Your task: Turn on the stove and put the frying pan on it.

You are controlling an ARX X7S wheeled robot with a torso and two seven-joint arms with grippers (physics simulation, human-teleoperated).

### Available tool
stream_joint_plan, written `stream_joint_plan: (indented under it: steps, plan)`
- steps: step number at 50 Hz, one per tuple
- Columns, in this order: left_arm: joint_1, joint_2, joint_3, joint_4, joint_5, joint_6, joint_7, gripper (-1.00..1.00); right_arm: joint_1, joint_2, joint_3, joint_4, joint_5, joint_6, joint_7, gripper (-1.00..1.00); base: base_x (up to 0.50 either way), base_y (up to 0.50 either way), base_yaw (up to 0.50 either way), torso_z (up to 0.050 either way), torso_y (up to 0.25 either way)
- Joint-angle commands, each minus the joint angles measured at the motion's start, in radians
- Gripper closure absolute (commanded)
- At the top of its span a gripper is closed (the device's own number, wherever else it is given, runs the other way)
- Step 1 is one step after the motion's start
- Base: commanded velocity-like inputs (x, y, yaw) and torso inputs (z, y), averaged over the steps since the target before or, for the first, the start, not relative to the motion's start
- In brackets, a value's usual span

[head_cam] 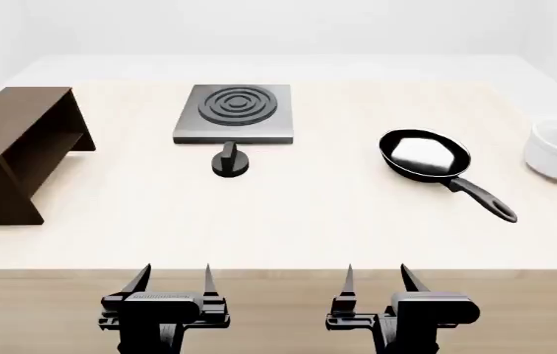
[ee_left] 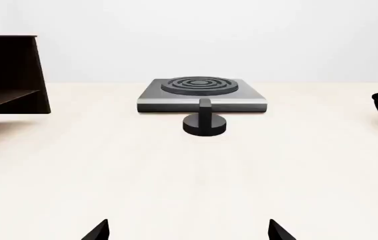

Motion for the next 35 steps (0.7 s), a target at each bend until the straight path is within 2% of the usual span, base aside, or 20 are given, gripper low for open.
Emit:
stream_joint_plan:
  steps: [1, 18, 24, 31, 35]
  plan:
    - [0.000, -0.016, 0.018, 0.001, -0.014, 0.001, -0.020, -1.00, 0.004, 0.016, -0.022, 0.005, 0.010, 0.008, 0.022, -1.00, 0.00, 0.00, 0.00, 0.000, 0.000]
    - [-0.007, -0.057, 0.061, 0.004, -0.067, -0.001, -0.071, -1.00, 0.014, 0.059, -0.083, 0.005, 0.028, 0.027, 0.076, -1.00, 0.00, 0.00, 0.00, 0.000, 0.000]
    - [-0.020, -0.068, 0.050, 0.102, -0.084, -0.111, -0.110, -1.00, 0.023, 0.068, -0.078, -0.066, 0.008, 0.104, 0.129, -1.00, 0.00, 0.00, 0.00, 0.000, 0.000]
    - [-0.044, -0.093, 0.047, 0.308, -0.115, -0.320, -0.134, -1.00, 0.014, 0.090, -0.064, -0.340, 0.022, 0.303, 0.145, -1.00, 0.03, 0.00, 0.00, 0.000, 0.000]
    - [-0.039, -0.102, 0.053, 0.325, -0.114, -0.324, -0.143, -1.00, 0.009, 0.097, -0.073, -0.364, 0.035, 0.328, 0.140, -1.00, 0.46, 0.00, 0.00, 0.000, 0.000]
